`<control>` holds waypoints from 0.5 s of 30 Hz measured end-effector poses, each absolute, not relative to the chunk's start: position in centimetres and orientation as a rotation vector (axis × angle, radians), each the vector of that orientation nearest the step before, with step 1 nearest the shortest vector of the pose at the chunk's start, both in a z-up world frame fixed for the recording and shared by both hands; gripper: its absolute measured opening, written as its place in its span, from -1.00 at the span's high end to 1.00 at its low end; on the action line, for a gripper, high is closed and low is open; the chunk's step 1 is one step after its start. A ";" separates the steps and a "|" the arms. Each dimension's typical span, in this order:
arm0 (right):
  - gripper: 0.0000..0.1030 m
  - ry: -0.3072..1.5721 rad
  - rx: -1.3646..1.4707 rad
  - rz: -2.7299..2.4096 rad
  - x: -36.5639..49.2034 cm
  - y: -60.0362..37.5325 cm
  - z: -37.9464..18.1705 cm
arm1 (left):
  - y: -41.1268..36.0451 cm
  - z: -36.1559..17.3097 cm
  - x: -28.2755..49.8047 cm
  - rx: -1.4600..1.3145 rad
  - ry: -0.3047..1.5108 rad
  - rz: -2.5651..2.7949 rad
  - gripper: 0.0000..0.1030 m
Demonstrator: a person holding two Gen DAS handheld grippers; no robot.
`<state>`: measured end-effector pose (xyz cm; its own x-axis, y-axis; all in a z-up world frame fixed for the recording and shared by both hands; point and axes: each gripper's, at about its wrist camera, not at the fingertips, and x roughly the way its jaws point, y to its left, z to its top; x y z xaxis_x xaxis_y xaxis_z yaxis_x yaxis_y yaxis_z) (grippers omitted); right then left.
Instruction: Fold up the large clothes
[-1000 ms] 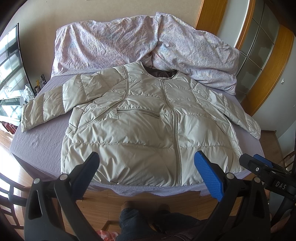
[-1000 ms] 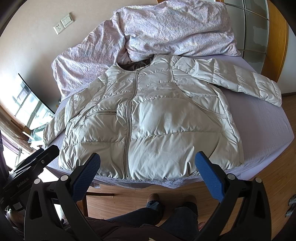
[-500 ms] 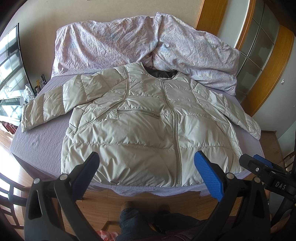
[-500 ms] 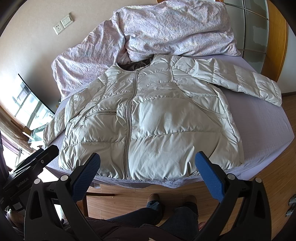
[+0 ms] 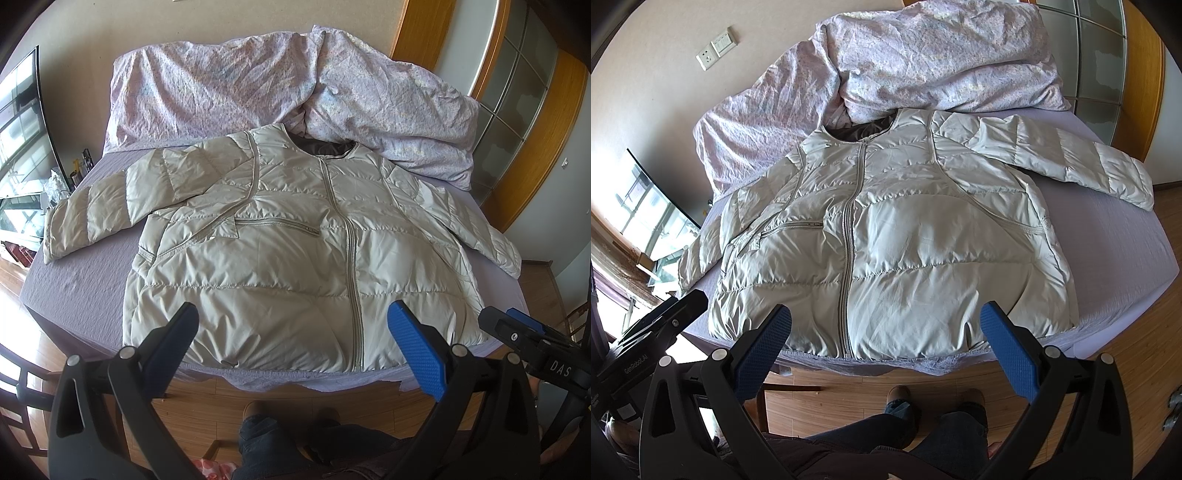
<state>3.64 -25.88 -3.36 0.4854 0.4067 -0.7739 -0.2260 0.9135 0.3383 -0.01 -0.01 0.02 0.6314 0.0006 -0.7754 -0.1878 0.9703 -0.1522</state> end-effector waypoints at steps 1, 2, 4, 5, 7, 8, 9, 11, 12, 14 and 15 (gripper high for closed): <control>-0.97 0.993 0.201 0.388 3.6 -25.9 -3.4 | 0.0 0.0 0.0 -0.227 0.883 0.108 -0.96; -0.97 0.993 0.202 0.387 3.7 -25.9 -3.3 | 0.0 0.0 0.0 -0.227 0.883 0.109 -0.96; -0.97 0.993 0.202 0.387 3.7 -26.0 -3.4 | 0.0 0.0 0.0 -0.227 0.882 0.108 -0.96; -0.97 0.993 0.204 0.386 3.6 -26.0 -3.5 | 0.0 0.0 0.0 -0.226 0.883 0.108 -0.96; -0.97 0.995 0.206 0.384 3.7 -26.0 -3.5 | 0.0 0.0 0.0 -0.226 0.885 0.107 -0.96; -0.97 0.995 0.207 0.383 3.7 -25.9 -3.6 | 0.0 0.0 0.0 -0.226 0.884 0.107 -0.96; -0.97 0.995 0.207 0.383 3.9 -25.9 -3.6 | 0.0 0.0 0.0 -0.226 0.884 0.108 -0.96; -0.97 0.997 0.215 0.381 4.4 -26.3 -3.5 | 0.0 0.0 0.1 -0.226 0.886 0.108 -0.96; -0.97 0.998 0.218 0.380 4.5 -26.3 -3.6 | 0.1 0.0 0.1 -0.226 0.887 0.108 -0.96; -0.97 1.001 0.225 0.377 4.9 -26.5 -3.7 | 0.0 -0.1 0.6 -0.227 0.889 0.108 -0.96; -0.97 1.003 0.228 0.372 5.2 -26.5 -3.8 | 0.0 -0.3 1.0 -0.228 0.892 0.109 -0.96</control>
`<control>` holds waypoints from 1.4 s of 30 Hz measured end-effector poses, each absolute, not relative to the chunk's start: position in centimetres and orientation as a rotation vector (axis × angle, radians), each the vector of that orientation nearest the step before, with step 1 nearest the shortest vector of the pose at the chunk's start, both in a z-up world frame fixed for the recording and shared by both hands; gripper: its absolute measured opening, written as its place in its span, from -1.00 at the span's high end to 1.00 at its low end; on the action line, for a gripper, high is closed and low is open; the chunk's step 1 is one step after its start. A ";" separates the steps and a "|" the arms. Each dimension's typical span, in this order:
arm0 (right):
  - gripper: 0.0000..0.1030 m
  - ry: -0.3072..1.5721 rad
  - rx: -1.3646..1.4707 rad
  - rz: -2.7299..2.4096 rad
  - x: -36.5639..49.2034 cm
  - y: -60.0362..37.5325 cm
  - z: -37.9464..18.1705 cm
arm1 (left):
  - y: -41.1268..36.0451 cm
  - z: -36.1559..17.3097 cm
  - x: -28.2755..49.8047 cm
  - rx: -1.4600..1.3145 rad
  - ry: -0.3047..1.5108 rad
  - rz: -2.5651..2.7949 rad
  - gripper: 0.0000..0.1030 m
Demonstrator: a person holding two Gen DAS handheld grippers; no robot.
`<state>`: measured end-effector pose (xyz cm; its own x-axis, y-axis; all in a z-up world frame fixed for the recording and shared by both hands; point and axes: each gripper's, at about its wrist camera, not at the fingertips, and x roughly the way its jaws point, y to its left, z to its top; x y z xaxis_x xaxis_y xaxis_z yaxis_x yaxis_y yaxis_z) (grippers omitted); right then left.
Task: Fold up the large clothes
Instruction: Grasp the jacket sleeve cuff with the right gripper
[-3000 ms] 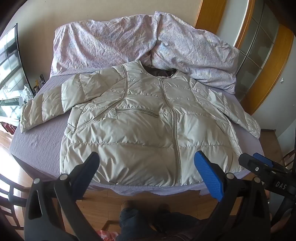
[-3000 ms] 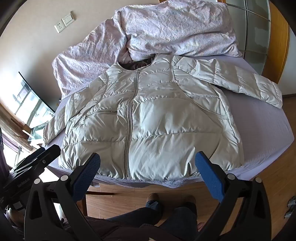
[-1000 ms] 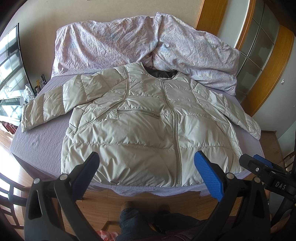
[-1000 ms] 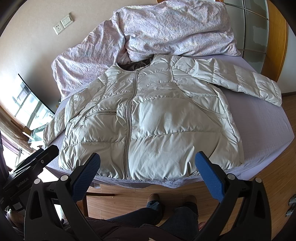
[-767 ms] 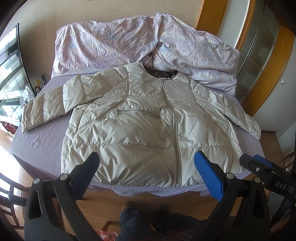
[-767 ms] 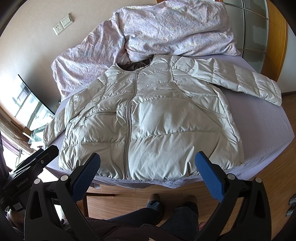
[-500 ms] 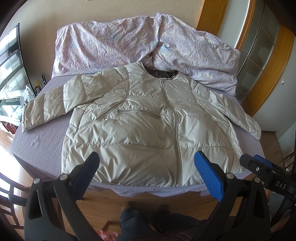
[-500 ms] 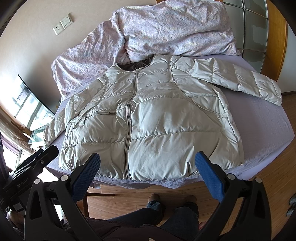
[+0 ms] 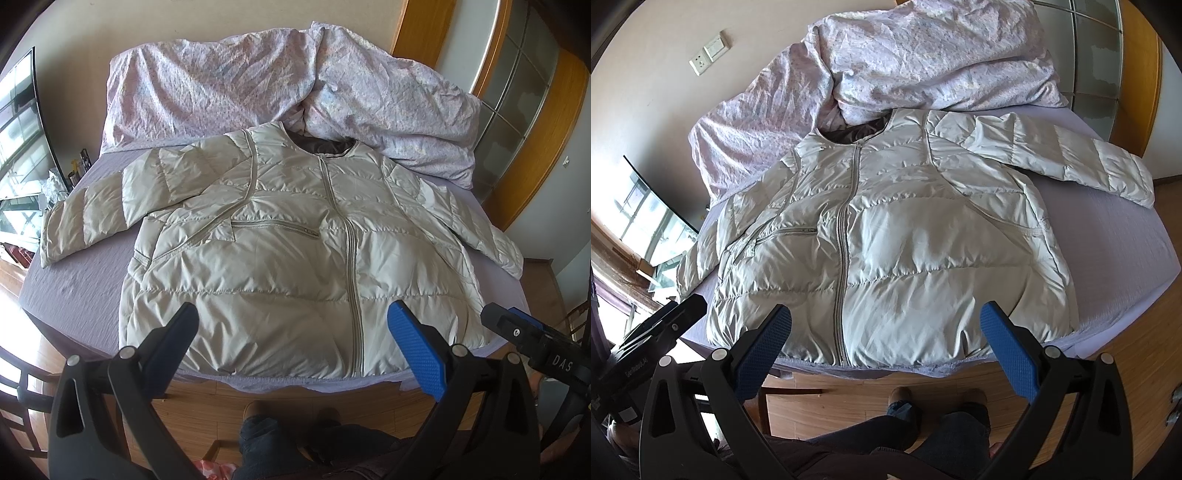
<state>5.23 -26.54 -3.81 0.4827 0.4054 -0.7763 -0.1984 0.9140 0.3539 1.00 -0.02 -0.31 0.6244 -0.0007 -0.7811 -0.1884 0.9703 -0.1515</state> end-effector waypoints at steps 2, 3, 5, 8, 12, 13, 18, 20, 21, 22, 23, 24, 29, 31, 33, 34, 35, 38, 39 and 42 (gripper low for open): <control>-0.97 1.005 0.241 0.360 5.9 -26.9 -4.0 | 0.3 -0.7 2.0 -0.228 0.903 0.115 -0.96; -0.97 1.008 0.253 0.347 6.4 -27.3 -4.2 | 0.5 -1.0 2.5 -0.227 0.911 0.121 -0.96; -0.97 1.014 0.270 0.323 7.5 -28.0 -4.5 | 0.6 -1.3 3.1 -0.224 0.924 0.128 -0.96; -0.97 1.048 0.289 0.282 9.9 -29.5 -5.8 | 0.9 -2.2 4.8 -0.188 0.942 0.151 -0.96; -0.97 1.126 0.327 0.201 14.2 -32.7 -8.0 | 1.0 -2.9 7.0 -0.136 0.961 0.190 -0.96; -0.97 1.139 0.330 0.178 15.1 -33.5 -8.4 | 1.0 -3.0 7.4 -0.132 0.963 0.199 -0.96; -0.91 1.185 0.331 0.028 20.3 -39.0 -10.4 | 1.8 -3.8 10.2 -0.135 0.989 0.251 -0.96; -0.88 1.197 0.327 -0.029 22.3 -41.1 -11.0 | 2.0 -4.1 11.1 -0.143 1.001 0.265 -0.96; -0.87 1.204 0.322 -0.067 23.4 -42.5 -11.4 | 2.0 -4.2 11.4 -0.146 1.005 0.268 -0.96; -0.84 1.210 0.313 -0.103 24.3 -43.6 -11.7 | 1.9 -4.3 11.8 -0.150 1.010 0.272 -0.96; -0.83 1.215 0.307 -0.136 25.0 -44.7 -12.0 | 1.9 -4.4 12.0 -0.151 1.012 0.274 -0.96; -0.83 1.220 0.300 -0.176 25.9 -46.0 -12.3 | 1.9 -4.5 12.2 -0.152 1.015 0.278 -0.96; -0.83 1.234 0.305 -0.326 28.8 -51.6 -13.2 | 1.7 -5.1 12.9 -0.152 1.041 0.288 -0.96; -0.83 1.231 0.299 -0.377 29.8 -53.7 -13.4 | 1.7 -5.4 13.1 -0.152 1.049 0.295 -0.96; -0.83 1.226 0.294 -0.417 30.8 -55.3 -13.6 | 1.9 -5.5 13.3 -0.158 1.057 0.303 -0.96; -0.83 1.231 0.302 -0.425 31.3 -55.7 -13.8 | 2.0 -5.6 13.3 -0.160 1.059 0.304 -0.96; -0.83 1.238 0.317 -0.427 31.5 -56.5 -14.1 | 2.1 -5.6 13.3 -0.163 1.059 0.305 -0.96; -0.70 1.291 0.412 -0.393 32.2 -58.2 -15.6 | 2.4 -5.6 13.5 -0.165 1.063 0.314 -0.96; -0.69 1.308 0.447 -0.386 32.6 -58.8 -16.3 | 2.5 -5.6 13.6 -0.165 1.063 0.318 -0.96; -0.66 1.325 0.459 -0.387 32.7 -59.4 -17.2 | 2.8 -5.6 13.7 -0.169 1.063 0.327 -0.96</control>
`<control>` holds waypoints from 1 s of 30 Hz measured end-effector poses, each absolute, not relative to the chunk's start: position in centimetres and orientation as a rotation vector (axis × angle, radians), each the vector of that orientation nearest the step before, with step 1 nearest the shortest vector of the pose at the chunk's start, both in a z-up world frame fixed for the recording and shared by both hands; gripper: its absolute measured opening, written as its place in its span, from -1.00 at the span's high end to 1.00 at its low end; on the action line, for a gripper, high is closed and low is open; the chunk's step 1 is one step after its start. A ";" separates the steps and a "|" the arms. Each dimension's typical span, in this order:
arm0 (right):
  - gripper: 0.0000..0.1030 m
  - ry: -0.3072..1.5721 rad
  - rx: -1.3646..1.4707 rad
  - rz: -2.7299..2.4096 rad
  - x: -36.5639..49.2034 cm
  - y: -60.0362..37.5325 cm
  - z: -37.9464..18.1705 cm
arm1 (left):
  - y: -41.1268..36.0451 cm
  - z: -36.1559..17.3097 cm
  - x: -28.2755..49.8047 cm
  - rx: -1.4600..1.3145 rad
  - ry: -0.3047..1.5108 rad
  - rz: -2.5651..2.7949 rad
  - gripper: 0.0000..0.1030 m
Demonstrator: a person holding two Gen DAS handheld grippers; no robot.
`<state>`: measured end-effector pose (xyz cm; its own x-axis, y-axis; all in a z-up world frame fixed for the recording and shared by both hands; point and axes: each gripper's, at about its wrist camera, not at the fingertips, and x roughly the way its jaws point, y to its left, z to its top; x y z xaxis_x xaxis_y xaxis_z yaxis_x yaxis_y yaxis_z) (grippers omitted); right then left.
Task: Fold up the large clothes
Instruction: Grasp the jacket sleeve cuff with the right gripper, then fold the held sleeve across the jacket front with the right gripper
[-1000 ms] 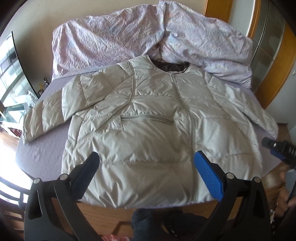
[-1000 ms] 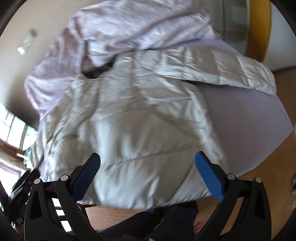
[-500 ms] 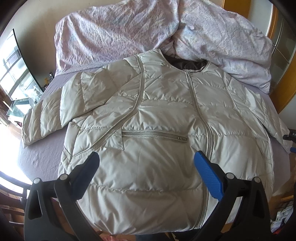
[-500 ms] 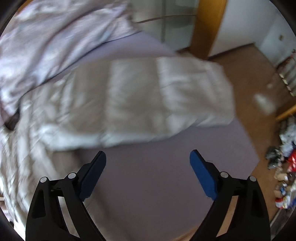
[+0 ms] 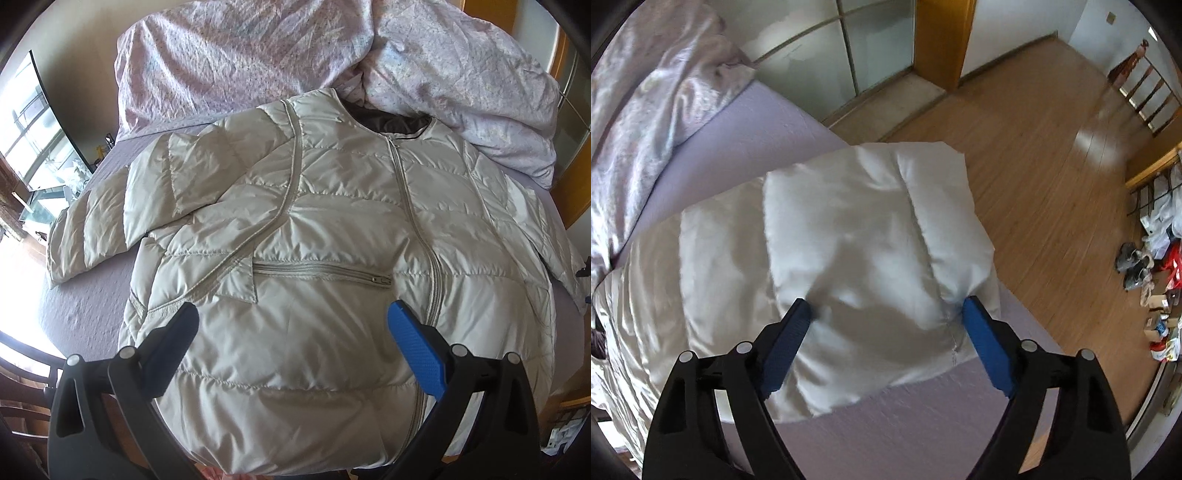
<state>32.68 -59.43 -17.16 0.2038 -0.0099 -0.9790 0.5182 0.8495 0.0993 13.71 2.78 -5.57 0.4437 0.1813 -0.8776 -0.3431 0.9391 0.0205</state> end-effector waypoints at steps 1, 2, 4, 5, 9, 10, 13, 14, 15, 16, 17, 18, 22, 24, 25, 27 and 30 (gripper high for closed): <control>-0.66 1.330 0.453 -0.387 33.0 -59.4 -17.3 | 2.9 -5.5 13.7 -0.170 1.063 0.328 -0.96; -0.66 1.333 0.444 -0.387 33.0 -59.4 -17.4 | 2.9 -5.5 13.8 -0.170 1.063 0.329 -0.96; -0.65 1.337 0.424 -0.391 33.2 -59.2 -17.8 | 3.0 -5.5 13.9 -0.168 1.064 0.331 -0.96; -0.64 1.336 0.420 -0.393 33.2 -59.2 -17.9 | 3.1 -5.6 14.0 -0.169 1.065 0.331 -0.96; -0.48 1.321 0.416 -0.402 33.0 -59.0 -18.0 | 3.2 -5.6 14.3 -0.170 1.068 0.328 -0.96; -0.38 1.319 0.415 -0.403 32.8 -59.2 -18.0 | 3.1 -5.6 14.2 -0.169 1.067 0.328 -0.96; 0.04 1.307 0.428 -0.416 32.6 -59.4 -17.5 | 3.1 -5.7 14.3 -0.172 1.068 0.327 -0.96; 0.14 1.303 0.433 -0.422 32.7 -59.6 -17.5 | 3.2 -5.7 14.4 -0.174 1.069 0.326 -0.96; 0.33 1.299 0.440 -0.425 32.8 -59.8 -17.4 | 3.2 -5.8 14.5 -0.176 1.070 0.322 -0.96; 0.47 1.297 0.448 -0.423 32.8 -60.0 -17.3 | 3.3 -5.9 14.5 -0.177 1.070 0.319 -0.96; 0.53 1.289 0.462 -0.414 32.6 -60.1 -17.1 | 3.3 -5.9 14.5 -0.177 1.070 0.317 -0.96; 0.66 1.283 0.470 -0.408 32.6 -59.9 -16.8 | 3.4 -6.0 14.6 -0.179 1.070 0.312 -0.96; 0.84 1.250 0.453 -0.395 32.6 -58.6 -15.6 | 3.5 -6.1 14.5 -0.178 1.067 0.297 -0.96; 0.85 1.233 0.433 -0.376 32.9 -57.6 -14.6 | 3.6 -6.1 14.5 -0.177 1.065 0.290 -0.96; 0.85 1.226 0.424 -0.365 33.1 -56.9 -14.2 | 3.7 -6.1 14.5 -0.177 1.063 0.287 -0.96; 0.86 1.209 0.412 -0.336 33.8 -55.7 -13.1 | 4.0 -6.0 14.5 -0.177 1.059 0.284 -0.96; 0.88 1.189 0.396 -0.273 34.9 -53.1 -11.5 | 4.7 -5.9 14.3 -0.185 1.053 0.281 -0.96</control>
